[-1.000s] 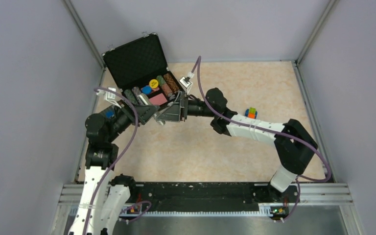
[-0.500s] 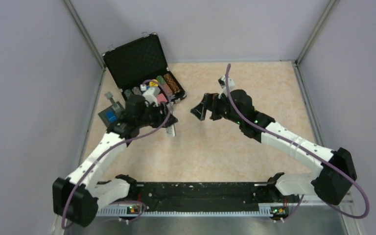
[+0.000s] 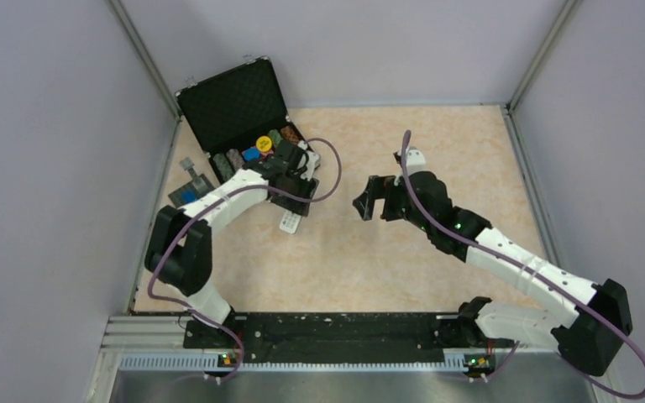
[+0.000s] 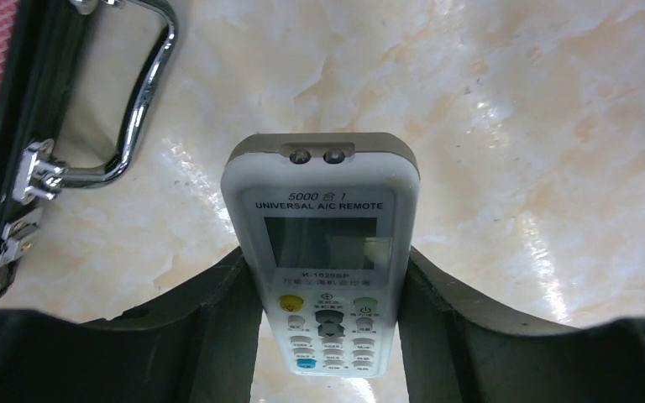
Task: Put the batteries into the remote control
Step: Turn over the remote control at the center of the board.
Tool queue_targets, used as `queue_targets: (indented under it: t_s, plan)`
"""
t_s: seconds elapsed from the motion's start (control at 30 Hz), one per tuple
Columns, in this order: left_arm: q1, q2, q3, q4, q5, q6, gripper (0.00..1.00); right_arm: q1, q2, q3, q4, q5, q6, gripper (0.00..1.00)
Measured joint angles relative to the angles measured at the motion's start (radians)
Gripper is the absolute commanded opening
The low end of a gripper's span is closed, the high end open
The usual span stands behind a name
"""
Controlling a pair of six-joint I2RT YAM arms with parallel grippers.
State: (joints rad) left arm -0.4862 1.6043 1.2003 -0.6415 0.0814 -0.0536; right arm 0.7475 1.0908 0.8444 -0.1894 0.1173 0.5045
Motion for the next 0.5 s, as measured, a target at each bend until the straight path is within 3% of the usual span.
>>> queue_targets:
  t_s: [0.13, 0.23, 0.3, 0.5]
  plan:
    - [-0.014, 0.129, 0.043, -0.045, -0.011, 0.035, 0.00, 0.000, -0.031, 0.002, -0.032, 0.040, -0.006, 0.99]
    - [-0.025, 0.173, 0.037, -0.069, -0.011, 0.027, 0.10, -0.003, -0.037, 0.010, -0.072, 0.065, -0.010, 0.99]
    - [-0.032, 0.175, 0.026, -0.072, -0.015, 0.011, 0.23, -0.005, -0.037, 0.025, -0.105, 0.081, -0.016, 0.99]
    - [-0.060, 0.174, 0.005, -0.049, -0.053, -0.039, 0.26, -0.007, -0.050, 0.053, -0.164, 0.103, -0.039, 0.99]
